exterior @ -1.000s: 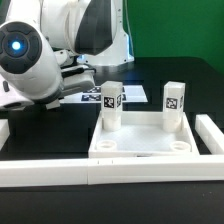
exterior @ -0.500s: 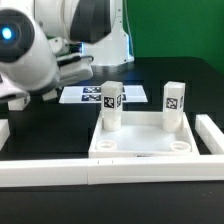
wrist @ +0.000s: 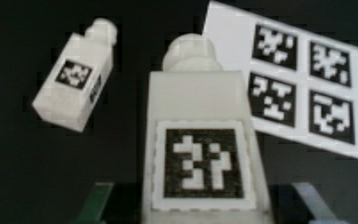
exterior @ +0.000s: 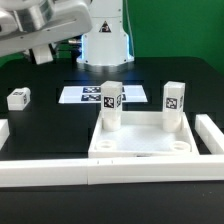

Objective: Assemble square table

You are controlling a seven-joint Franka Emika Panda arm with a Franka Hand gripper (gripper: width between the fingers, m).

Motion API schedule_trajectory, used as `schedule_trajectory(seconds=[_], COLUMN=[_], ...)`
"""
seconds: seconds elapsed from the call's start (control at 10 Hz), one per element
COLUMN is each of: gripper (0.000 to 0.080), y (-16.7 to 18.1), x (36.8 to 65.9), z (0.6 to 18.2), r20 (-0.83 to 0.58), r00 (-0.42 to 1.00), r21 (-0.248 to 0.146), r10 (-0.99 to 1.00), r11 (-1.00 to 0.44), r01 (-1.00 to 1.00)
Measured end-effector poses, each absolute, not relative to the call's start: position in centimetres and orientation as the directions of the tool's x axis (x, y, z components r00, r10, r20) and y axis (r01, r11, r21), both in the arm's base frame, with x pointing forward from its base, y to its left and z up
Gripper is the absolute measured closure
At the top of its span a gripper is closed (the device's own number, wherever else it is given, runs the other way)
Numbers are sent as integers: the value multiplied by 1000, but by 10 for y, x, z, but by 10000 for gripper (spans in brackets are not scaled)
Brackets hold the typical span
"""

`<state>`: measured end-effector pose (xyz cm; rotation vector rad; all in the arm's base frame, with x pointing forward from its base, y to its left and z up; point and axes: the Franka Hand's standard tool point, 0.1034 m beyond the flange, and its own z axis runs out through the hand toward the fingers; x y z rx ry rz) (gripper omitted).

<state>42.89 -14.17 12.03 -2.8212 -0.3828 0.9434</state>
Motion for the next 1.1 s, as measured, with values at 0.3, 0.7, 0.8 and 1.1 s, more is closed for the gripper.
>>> schedule_trajectory(seconds=[0.3,0.7,0.8,1.1], gripper=[509,509,509,509], y=[-90,-56,-60,-67], x=[468,544,551,554], z=[123,187,185,184], r20=[-452,-254,-172,43], r00=[871,966,983,999], r21=[-149,-141,-125,-82], r10=[193,56,61,31], r11=[-979,-990,-991,-996], r01=[140,20,39,35])
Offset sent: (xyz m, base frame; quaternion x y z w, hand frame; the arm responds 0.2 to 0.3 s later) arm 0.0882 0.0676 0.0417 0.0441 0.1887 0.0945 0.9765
